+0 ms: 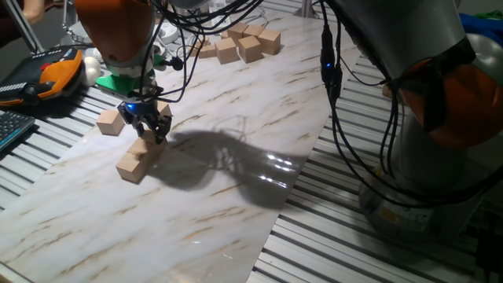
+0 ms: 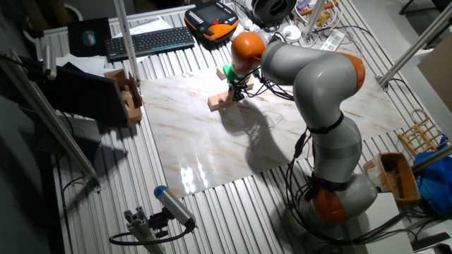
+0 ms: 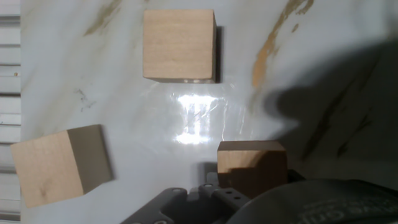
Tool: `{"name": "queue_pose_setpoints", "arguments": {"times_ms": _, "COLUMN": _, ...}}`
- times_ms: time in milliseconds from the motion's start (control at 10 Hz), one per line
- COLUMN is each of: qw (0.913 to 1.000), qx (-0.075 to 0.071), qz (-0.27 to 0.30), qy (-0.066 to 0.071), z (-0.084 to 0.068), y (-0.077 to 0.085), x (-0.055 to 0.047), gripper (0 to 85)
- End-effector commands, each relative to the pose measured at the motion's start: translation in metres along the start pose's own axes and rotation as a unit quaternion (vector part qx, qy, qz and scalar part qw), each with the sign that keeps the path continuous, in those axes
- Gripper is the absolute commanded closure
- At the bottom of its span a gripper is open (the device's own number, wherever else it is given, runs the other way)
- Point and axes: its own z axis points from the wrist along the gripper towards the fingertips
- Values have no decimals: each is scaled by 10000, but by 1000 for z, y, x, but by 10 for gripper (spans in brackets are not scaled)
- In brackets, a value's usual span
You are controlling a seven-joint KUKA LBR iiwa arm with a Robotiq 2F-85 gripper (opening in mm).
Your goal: Stack the blocks into a pyramid shape
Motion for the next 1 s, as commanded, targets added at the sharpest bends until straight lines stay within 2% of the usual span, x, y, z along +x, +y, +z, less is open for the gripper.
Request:
{"name": "queue_pose_setpoints", "arguments": {"times_ms": 0, "qw": 10000, "qx": 9, "qz": 1, "qy": 11, "z": 1, "y": -1, "x": 0, "gripper": 510}}
{"name": "queue_pose_setpoints", "arguments": {"times_ms": 100, "qw": 10000, "qx": 9, "qz": 1, "qy": 11, "z": 1, "y": -1, "x": 0, "gripper": 510}}
{"name": "queue_pose_setpoints", "arguments": {"times_ms": 200, "qw": 10000, "qx": 8, "qz": 2, "qy": 18, "z": 1, "y": -1, "x": 0, "gripper": 340}}
{"name": "queue_pose_setpoints", "arguments": {"times_ms": 400, "qw": 10000, "qx": 8, "qz": 3, "qy": 33, "z": 2, "y": -1, "x": 1, "gripper": 340}}
{"name": "queue_pose_setpoints", "arguments": {"times_ms": 500, "qw": 10000, "qx": 8, "qz": 11, "qy": 33, "z": 2, "y": -1, "x": 1, "gripper": 170}}
{"name": "queue_pose_setpoints", "arguments": {"times_ms": 900, "qw": 10000, "qx": -16, "qz": 4, "qy": 40, "z": 2, "y": -2, "x": 1, "gripper": 170}}
